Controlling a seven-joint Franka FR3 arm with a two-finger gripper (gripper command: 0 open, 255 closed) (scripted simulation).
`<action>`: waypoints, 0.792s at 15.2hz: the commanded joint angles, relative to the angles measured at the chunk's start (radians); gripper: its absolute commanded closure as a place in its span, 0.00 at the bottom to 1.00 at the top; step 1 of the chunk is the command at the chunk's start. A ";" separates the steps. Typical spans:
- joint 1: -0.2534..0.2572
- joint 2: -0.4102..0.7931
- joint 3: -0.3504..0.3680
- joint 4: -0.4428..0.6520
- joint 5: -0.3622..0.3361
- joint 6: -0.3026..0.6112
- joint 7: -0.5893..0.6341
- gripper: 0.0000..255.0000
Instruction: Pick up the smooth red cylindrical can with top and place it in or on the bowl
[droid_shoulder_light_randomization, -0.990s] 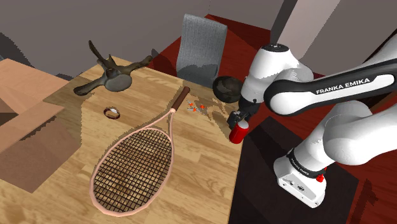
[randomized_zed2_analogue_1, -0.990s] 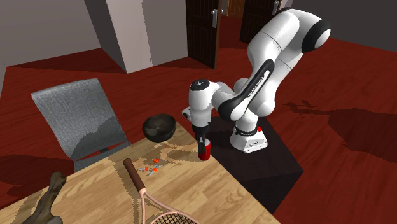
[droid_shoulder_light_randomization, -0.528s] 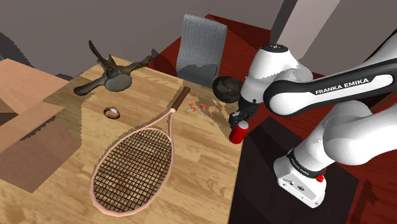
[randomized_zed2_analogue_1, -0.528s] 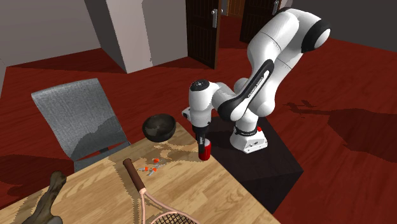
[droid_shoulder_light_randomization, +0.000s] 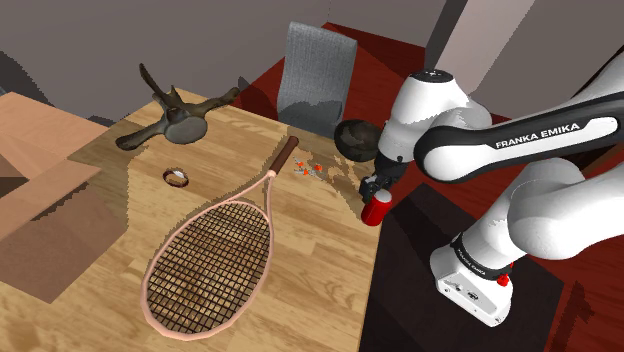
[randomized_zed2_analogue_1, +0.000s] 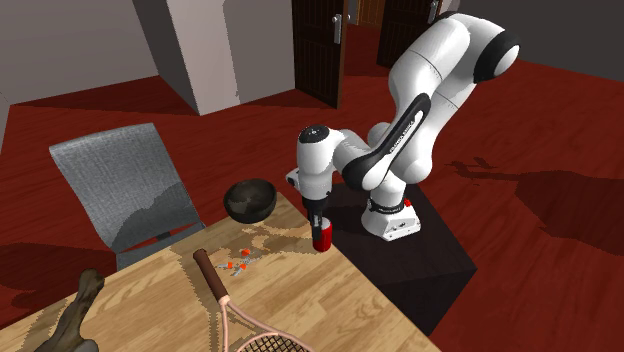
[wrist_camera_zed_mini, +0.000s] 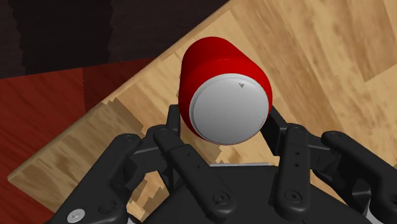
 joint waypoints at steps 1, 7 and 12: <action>0.000 0.001 0.000 0.000 0.000 0.001 0.000 1.00; -0.001 -0.081 -0.017 0.042 -0.013 -0.122 0.001 1.00; -0.004 -0.134 -0.030 0.084 -0.025 -0.216 0.002 1.00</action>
